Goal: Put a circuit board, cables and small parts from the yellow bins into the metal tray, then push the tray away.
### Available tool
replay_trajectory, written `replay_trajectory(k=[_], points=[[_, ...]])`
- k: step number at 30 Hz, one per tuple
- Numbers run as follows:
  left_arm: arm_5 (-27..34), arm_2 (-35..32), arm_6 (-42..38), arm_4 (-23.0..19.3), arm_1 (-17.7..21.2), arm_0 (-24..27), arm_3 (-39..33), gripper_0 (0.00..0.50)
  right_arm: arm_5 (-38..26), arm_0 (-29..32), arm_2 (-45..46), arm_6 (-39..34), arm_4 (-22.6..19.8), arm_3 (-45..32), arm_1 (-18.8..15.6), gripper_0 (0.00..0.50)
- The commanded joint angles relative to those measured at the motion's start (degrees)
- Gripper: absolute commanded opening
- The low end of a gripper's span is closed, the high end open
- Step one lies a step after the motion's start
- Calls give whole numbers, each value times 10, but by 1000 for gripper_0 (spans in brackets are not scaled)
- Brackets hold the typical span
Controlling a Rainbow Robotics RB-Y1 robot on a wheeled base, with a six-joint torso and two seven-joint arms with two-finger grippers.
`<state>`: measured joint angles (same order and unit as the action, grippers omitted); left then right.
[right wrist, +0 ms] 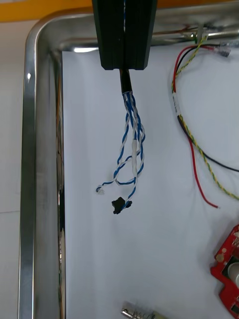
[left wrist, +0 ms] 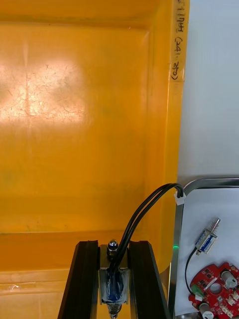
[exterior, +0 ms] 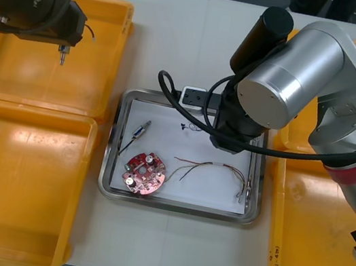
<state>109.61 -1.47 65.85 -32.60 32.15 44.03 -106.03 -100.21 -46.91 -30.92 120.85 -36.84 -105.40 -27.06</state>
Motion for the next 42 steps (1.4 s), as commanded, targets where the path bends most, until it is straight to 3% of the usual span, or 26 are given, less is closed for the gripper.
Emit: replay_trajectory(k=[1, 6, 23, 34, 36, 37, 38, 40, 42], points=[[4, 3, -12, 3, 7, -6, -20, 0, 42, 0, -35, -18, 29, 12, 11, 0], [4, 3, -13, 2, 7, -6, -20, 0, 63, 0, -66, -21, 60, 12, 4, 0], [4, 3, -20, 5, 7, -5, -21, 0, 146, 0, -92, 1, 60, 59, -45, 0], [4, 3, -23, 3, 7, -5, -23, 1, 161, 1, -92, 10, 57, 82, -51, 0], [4, 3, -24, 2, 7, -5, -24, 0, 162, 0, -92, 10, 54, 84, -51, 44], [4, 3, -25, 2, 7, -5, -25, 1, 161, 1, -92, 10, 52, 84, -51, 133], [4, 3, -26, 1, 7, -5, -25, 2, 161, 0, -92, 11, 52, 84, -53, 313], [4, 3, -27, 1, 7, -5, -25, 1, 161, 0, -92, 11, 52, 84, -53, 500], [4, 3, -28, 1, 7, -5, -26, 0, 160, 0, -92, 11, 51, 84, -53, 500]])
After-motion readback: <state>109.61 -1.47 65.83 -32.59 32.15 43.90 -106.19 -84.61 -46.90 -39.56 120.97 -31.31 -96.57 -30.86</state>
